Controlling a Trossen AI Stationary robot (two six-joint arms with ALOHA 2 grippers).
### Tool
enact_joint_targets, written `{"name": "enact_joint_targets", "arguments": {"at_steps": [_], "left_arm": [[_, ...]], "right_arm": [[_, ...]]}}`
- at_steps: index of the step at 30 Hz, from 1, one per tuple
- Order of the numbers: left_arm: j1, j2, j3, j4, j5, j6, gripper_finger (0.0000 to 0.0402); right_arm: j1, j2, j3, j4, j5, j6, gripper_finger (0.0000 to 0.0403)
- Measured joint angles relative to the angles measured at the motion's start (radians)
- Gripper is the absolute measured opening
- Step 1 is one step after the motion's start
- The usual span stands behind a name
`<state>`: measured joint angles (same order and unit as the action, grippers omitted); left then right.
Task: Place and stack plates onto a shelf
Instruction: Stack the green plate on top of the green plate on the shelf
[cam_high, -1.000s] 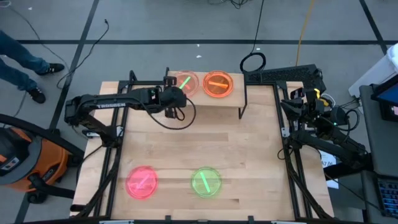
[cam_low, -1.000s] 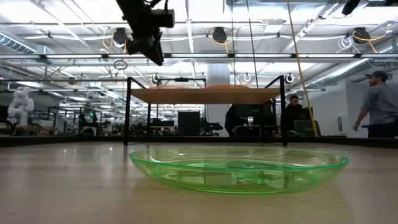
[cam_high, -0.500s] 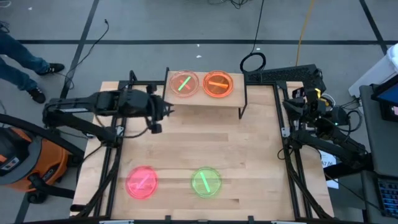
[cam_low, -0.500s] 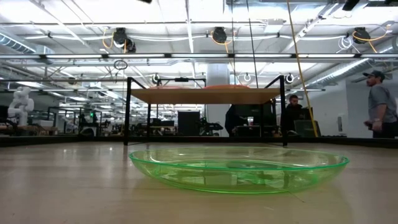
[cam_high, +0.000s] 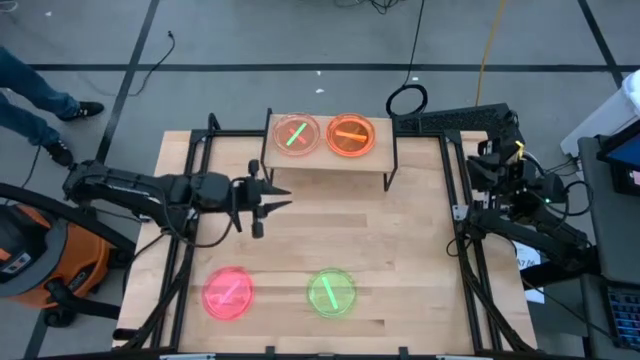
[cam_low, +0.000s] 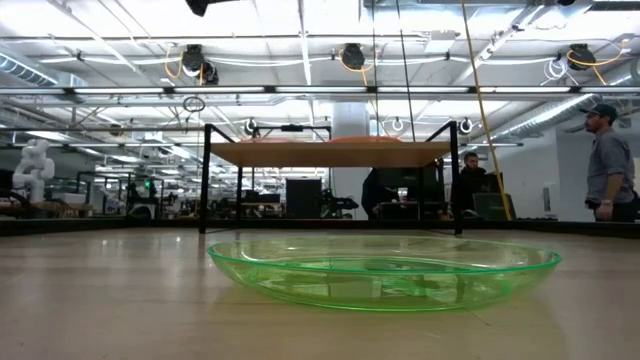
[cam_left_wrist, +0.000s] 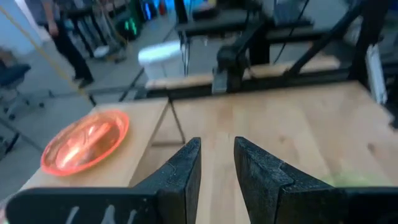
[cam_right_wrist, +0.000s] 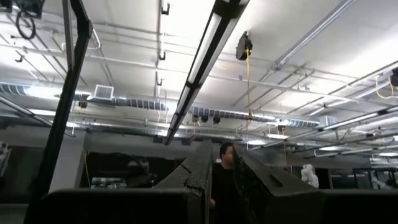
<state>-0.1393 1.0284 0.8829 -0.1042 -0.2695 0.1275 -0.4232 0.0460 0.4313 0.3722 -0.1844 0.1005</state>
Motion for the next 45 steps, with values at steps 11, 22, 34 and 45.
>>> {"name": "enact_joint_targets", "arguments": {"at_steps": [11, 22, 34, 45], "left_arm": [[-0.003, -0.081, -0.143, 0.188, 0.0, 0.05, 0.0104], [0.007, -0.159, -0.331, 0.409, -0.01, 0.06, 0.0104], [0.008, -0.167, -0.338, 0.423, -0.02, 0.076, 0.0104], [0.008, -0.167, -0.338, 0.417, -0.02, 0.096, 0.0104]], "right_arm": [[0.0, 0.008, 0.0, -0.039, -0.003, 0.179, 0.005], [0.0, 0.25, 0.0, -0.1, -0.094, 0.281, 0.005], [0.101, 0.547, 0.0, -0.093, -0.172, 0.248, 0.005], [0.295, 0.7, 0.0, -0.108, 0.009, 0.171, 0.005]]}}
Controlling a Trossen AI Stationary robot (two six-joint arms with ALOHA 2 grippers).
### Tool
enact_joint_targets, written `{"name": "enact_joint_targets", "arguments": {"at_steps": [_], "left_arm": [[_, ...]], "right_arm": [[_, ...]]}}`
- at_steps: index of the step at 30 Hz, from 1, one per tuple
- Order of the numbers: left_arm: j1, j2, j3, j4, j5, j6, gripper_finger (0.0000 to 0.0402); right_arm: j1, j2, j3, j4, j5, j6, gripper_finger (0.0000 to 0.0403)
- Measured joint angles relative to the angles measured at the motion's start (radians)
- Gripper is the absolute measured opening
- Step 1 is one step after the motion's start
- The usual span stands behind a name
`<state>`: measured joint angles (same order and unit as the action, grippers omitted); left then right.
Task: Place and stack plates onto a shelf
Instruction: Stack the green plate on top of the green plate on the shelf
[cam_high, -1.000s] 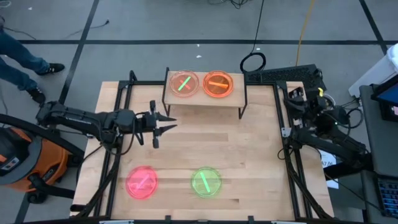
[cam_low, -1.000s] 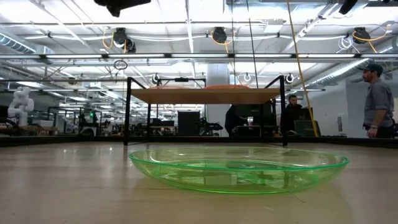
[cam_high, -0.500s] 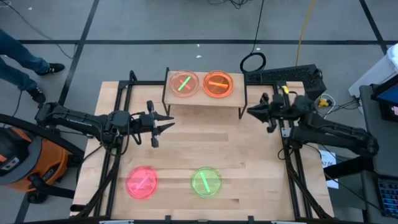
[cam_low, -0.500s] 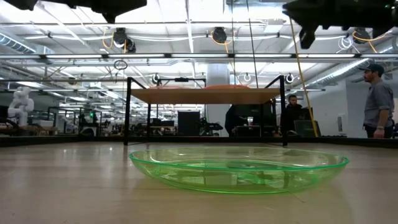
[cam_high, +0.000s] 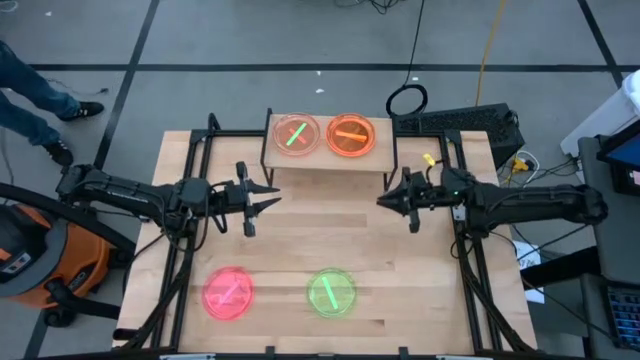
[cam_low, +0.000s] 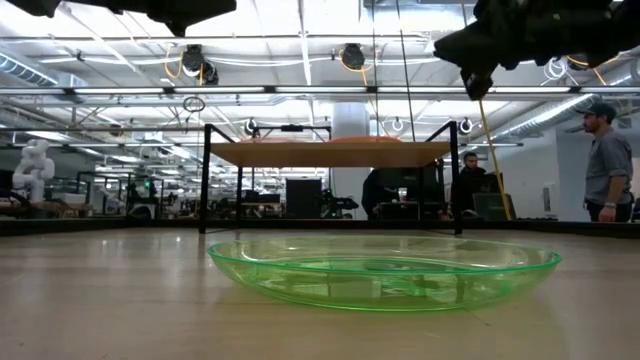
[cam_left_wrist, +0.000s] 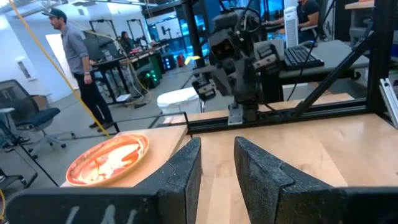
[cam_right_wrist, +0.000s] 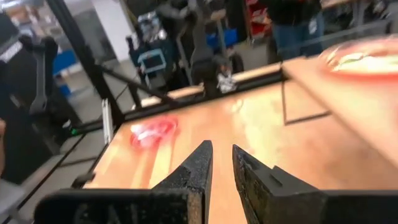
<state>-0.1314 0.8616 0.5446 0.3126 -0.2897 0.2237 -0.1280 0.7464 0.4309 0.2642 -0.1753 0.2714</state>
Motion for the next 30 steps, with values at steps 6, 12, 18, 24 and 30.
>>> {"name": "enact_joint_targets", "arguments": {"at_steps": [6, 12, 18, 24, 30], "left_arm": [[0.0, 0.0, 0.0, -0.001, 0.0, 0.0, 0.0104], [0.0, 0.0, 0.0, -0.002, 0.0, -0.001, 0.0104], [0.0, 0.0, 0.0, -0.002, 0.0, -0.001, 0.0104], [0.0, 0.0, 0.0, -0.002, 0.0, 0.0, 0.0104], [0.0, 0.0, 0.0, -0.002, 0.0, -0.002, 0.0104]], "right_arm": [[0.114, 0.106, 0.0, 0.0, 0.063, 0.006, 0.005], [0.172, 0.19, 0.0, -0.016, 0.095, 0.042, 0.005], [0.224, 0.298, 0.0, 0.011, 0.097, 0.116, 0.005], [0.274, 0.447, 0.0, 0.121, 0.097, 0.154, 0.0063], [0.303, 0.559, 0.0, 0.222, 0.096, 0.174, 0.0108]]}}
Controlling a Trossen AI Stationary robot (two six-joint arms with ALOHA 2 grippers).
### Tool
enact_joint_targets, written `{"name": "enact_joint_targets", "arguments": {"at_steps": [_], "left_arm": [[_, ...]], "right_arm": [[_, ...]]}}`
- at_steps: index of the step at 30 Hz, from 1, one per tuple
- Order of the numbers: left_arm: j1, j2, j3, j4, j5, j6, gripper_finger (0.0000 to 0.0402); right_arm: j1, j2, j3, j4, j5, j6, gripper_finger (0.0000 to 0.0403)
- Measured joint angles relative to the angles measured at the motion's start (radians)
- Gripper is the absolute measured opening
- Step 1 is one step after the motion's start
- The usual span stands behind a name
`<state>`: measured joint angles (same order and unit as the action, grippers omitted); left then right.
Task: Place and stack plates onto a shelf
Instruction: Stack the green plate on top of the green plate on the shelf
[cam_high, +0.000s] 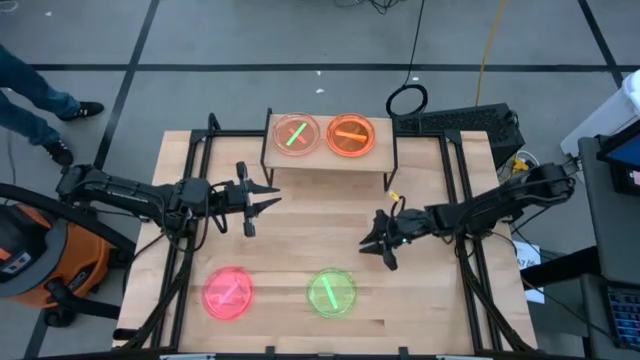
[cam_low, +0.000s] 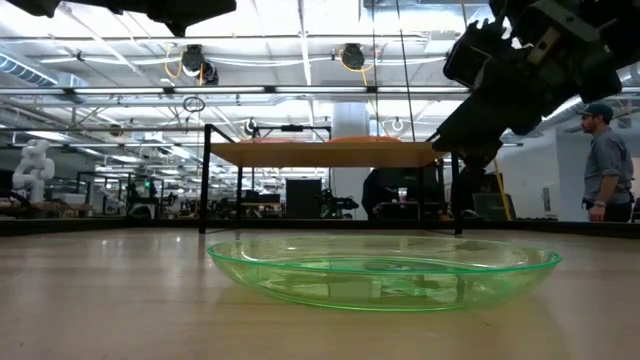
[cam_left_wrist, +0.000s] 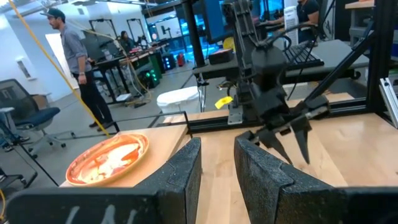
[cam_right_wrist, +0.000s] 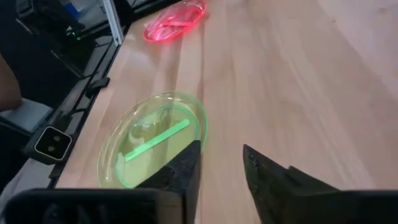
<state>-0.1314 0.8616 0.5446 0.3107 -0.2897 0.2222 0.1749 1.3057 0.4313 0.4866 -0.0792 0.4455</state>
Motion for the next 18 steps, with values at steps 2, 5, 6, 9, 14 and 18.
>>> {"name": "enact_joint_targets", "arguments": {"at_steps": [2, 5, 6, 9, 14, 18], "left_arm": [[0.0, 0.0, 0.0, 0.0, 0.0, 0.0, 0.0104], [0.0, 0.0, 0.0, 0.0, 0.0, 0.0, 0.0104], [0.0, 0.0, 0.0, 0.0, 0.0, 0.0, 0.0104], [0.0, 0.0, 0.0, 0.0, 0.0, -0.001, 0.0104], [0.0, 0.0, 0.0, 0.0, 0.0, -0.003, 0.0104], [0.0, 0.003, 0.0, 0.0, 0.0, -0.005, 0.0104]], "right_arm": [[0.002, 0.026, 0.0, 0.01, 0.001, 0.021, 0.0127], [0.003, 0.065, 0.0, 0.016, 0.001, 0.06, 0.0151], [0.003, 0.079, 0.0, 0.016, 0.003, 0.072, 0.0157], [0.003, 0.124, 0.0, 0.025, 0.006, 0.108, 0.017], [0.011, 0.204, 0.008, 0.126, 0.002, 0.119, 0.0174], [0.03, 0.263, 0.063, 0.144, -0.004, 0.105, 0.0174]]}}
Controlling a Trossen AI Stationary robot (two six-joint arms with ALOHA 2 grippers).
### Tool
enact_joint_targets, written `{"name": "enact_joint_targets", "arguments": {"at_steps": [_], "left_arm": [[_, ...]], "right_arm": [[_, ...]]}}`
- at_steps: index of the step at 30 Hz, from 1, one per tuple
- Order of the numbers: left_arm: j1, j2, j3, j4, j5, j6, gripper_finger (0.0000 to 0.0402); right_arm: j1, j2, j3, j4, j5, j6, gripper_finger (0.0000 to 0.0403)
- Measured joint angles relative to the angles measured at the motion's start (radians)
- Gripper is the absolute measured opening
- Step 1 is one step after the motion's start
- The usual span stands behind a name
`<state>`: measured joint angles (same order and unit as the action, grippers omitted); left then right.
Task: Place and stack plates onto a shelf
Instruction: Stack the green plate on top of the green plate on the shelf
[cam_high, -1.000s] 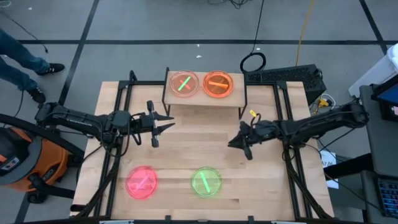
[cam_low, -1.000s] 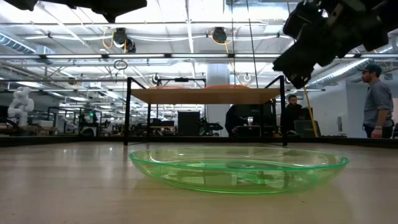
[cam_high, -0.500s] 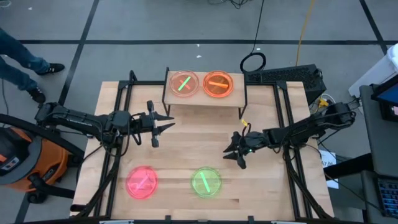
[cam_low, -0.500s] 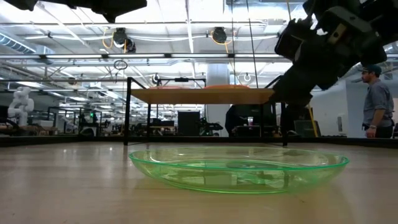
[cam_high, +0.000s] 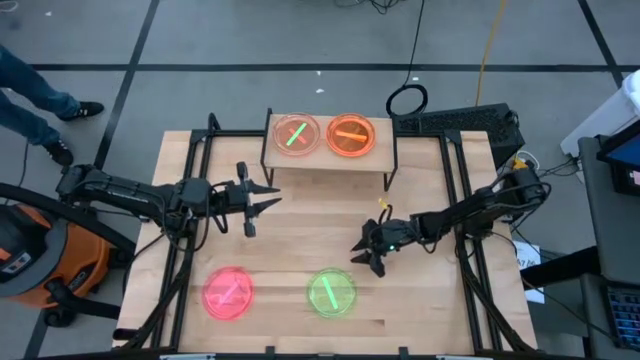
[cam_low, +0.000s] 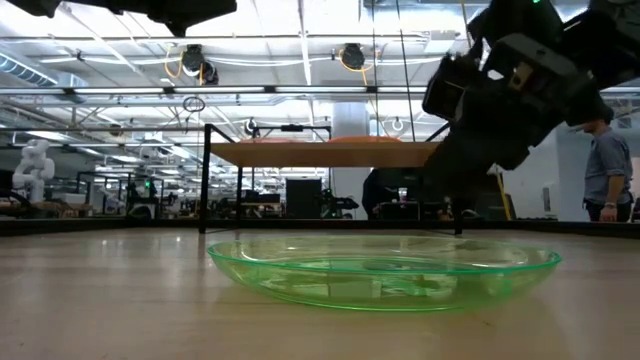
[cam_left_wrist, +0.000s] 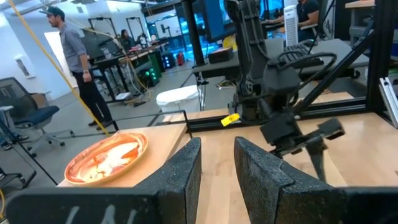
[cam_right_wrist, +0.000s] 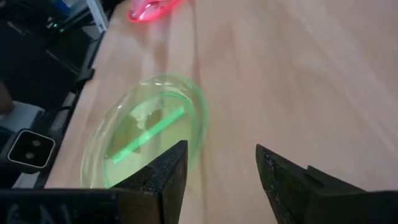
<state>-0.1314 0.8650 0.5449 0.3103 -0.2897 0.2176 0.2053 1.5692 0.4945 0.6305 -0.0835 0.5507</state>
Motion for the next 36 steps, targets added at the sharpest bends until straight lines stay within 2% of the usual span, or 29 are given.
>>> {"name": "enact_joint_targets", "arguments": {"at_steps": [7, 15, 28, 36], "left_arm": [[0.0, 0.0, 0.0, 0.0, 0.0, -0.004, 0.0104], [0.0, 0.0, 0.0, 0.0, 0.0, -0.013, 0.0104], [0.0, 0.0, 0.0, 0.0, 0.0, -0.017, 0.0104], [0.0, 0.0, 0.0, 0.001, 0.0, -0.013, 0.0104]], "right_arm": [[0.021, 0.09, 0.106, -0.058, -0.062, -0.008, 0.0174], [0.028, 0.12, 0.124, -0.069, -0.101, 0.066, 0.0174], [0.037, 0.12, 0.124, -0.097, -0.094, 0.073, 0.0174], [0.071, 0.126, 0.124, -0.097, -0.015, 0.064, 0.0174]]}}
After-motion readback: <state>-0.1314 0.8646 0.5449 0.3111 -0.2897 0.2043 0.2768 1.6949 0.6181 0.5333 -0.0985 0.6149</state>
